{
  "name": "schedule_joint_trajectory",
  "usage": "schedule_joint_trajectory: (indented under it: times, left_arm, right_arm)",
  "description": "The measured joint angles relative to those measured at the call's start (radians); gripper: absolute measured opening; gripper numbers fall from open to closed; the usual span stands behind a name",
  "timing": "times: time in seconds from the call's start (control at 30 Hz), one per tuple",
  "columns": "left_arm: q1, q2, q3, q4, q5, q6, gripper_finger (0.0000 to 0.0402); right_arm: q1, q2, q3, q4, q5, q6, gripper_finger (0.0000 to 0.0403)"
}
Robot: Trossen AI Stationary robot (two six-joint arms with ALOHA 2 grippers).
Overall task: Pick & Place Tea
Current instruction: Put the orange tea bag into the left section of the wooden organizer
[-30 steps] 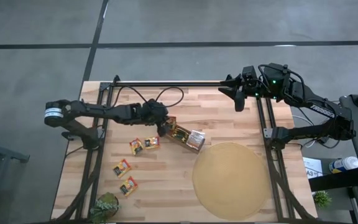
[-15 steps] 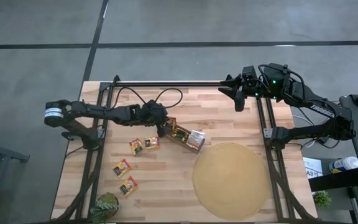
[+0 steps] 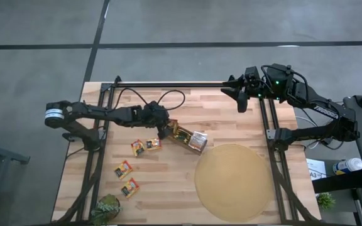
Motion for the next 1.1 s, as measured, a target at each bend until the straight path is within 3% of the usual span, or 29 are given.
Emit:
schedule_joint_trajectory:
  times: [0.27,0.67,1.1]
  left_arm:
    - [0.0,0.0,-0.008,-0.001,0.0,0.018,0.009]
    - [0.0,-0.001,0.023,-0.009,0.0,0.011,0.0092]
    - [-0.002,-0.055,0.192,-0.463,0.028,-0.096,0.0092]
  right_arm:
    - [0.0,0.0,0.0,0.0,0.0,0.0,0.0169]
    - [0.0,0.0,0.0,0.0,0.0,0.008,0.0169]
    - [0.0,0.0,0.0,0.0,0.0,-0.005,0.0169]
